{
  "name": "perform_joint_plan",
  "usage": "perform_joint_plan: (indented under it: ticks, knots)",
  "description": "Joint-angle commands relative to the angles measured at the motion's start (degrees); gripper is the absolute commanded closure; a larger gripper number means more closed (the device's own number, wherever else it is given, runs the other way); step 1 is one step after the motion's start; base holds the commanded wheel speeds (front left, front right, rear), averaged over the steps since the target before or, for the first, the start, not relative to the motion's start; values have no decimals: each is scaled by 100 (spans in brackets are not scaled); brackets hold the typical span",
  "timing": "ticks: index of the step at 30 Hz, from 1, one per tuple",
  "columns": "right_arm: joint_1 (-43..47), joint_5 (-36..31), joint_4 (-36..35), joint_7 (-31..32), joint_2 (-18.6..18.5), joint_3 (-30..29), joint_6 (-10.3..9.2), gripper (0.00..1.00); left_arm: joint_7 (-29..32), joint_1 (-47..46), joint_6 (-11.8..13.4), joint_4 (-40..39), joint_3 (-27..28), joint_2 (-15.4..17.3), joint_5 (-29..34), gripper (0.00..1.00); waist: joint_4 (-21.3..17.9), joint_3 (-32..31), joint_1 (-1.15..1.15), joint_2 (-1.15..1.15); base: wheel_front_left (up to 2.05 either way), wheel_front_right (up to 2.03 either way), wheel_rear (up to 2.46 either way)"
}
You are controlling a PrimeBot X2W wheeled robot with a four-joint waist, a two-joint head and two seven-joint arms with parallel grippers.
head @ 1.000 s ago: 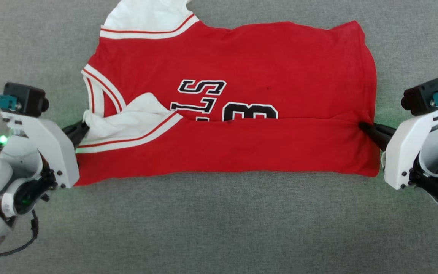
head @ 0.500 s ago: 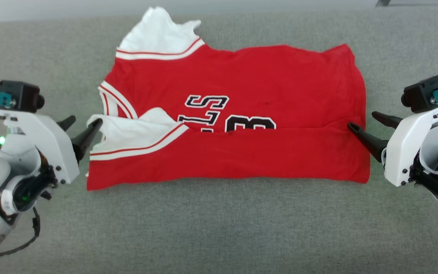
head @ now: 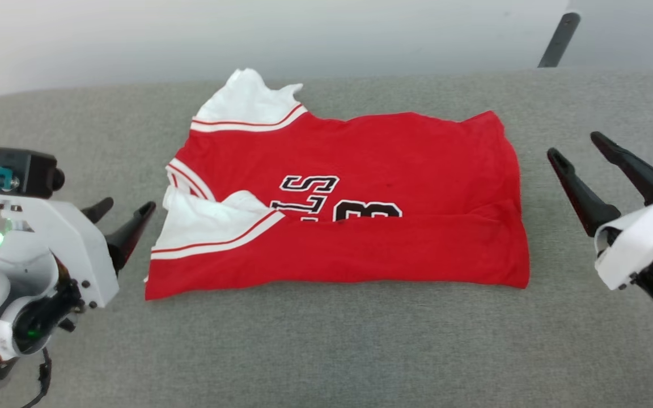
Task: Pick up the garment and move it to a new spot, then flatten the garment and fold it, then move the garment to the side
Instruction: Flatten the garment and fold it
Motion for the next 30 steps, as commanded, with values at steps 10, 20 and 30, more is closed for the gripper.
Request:
perform_joint_plan:
  ticks: [10, 20, 30]
  knots:
    - [1293, -642, -1312, 91, 779, -1057, -4, 0, 812, 132, 380, -208, -62, 422, -398, 0, -514, 186, 0, 0, 0, 0, 0]
    - [1995, -859, -1891, 180, 1381, -1593, -4, 0, 1474, 178, 431, 363, -211, 484, -672, 0, -785, 572, 0, 0, 0, 0, 0]
    - [2093, -860, -1992, 334, 1543, -1743, -4, 0, 1968, 118, 558, 961, -304, 243, -923, 0, -787, 770, 0, 0, 0, 0, 0]
